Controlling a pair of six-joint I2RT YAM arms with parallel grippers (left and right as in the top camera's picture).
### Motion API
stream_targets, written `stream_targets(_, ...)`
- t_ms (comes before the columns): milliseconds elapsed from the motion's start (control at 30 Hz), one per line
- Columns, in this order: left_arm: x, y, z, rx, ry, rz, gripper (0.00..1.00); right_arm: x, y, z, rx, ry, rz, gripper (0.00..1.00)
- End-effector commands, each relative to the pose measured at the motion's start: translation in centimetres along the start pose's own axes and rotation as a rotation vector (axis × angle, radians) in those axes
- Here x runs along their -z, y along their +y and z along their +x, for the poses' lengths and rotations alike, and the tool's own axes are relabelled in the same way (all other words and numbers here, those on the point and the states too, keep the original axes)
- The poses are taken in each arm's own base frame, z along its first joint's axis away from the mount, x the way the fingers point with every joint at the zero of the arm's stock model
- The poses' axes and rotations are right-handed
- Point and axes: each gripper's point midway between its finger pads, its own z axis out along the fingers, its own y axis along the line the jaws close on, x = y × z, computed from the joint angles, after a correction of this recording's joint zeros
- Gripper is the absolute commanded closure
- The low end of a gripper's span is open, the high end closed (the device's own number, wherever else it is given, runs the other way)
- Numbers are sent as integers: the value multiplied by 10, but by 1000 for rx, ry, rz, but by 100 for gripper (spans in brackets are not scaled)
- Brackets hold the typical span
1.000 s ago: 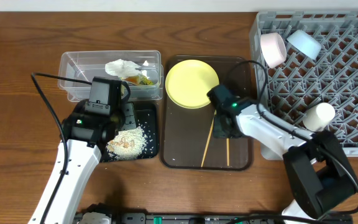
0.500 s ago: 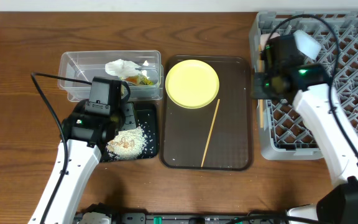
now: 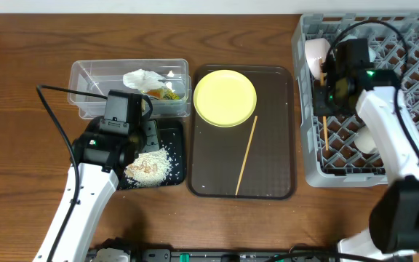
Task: Sort waste into correct bins and load items into the dishwasher rack
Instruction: 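Carry the chopstick with right gripper into the dish rack and release, then return right gripper to the second chopstick and grasp it, then carry the second chopstick with right gripper into the dish rack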
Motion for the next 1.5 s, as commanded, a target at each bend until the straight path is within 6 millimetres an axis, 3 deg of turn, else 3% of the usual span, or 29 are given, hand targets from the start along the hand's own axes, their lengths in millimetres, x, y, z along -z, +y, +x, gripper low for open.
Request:
stream_targets(0,1,2,-2,-6,-4,-9,43,-8,0,-4,28,1,-6,97)
stream_targets(67,1,2,-2,-6,-4,-9,43,-4,1,-10,28,-28,-7,84)
stream_targets(267,1,2,-2,-6,-4,-9,43,21,9,-25,21,-119,-57,78)
stream_targets(400,1,2,-2,-6,-4,-9,43,34,39,-22,9,-132,-167,76)
stream_targets(533,1,2,-2,-6,-4,-9,43,34,80,-8,39,-85,-243,73)
stream_targets(733,1,2,-2,-6,-4,-9,43,8,135,28,126,21,-220,61)
stream_targets(900,1,2,-2,-6,-4,-9,43,-25,161,68,97,141,-159,59)
stream_targets(1067,1,2,-2,-6,-4,-9,43,-56,174,100,54,241,-104,59)
stream_targets(1333,1,2,-2,-6,-4,-9,43,-86,182,120,28,291,-70,61)
stream_targets(1433,1,2,-2,-6,-4,-9,43,-92,178,124,25,306,-50,67)
stream_targets(1467,1,2,-2,-6,-4,-9,43,-94,177,125,25,313,-44,76)
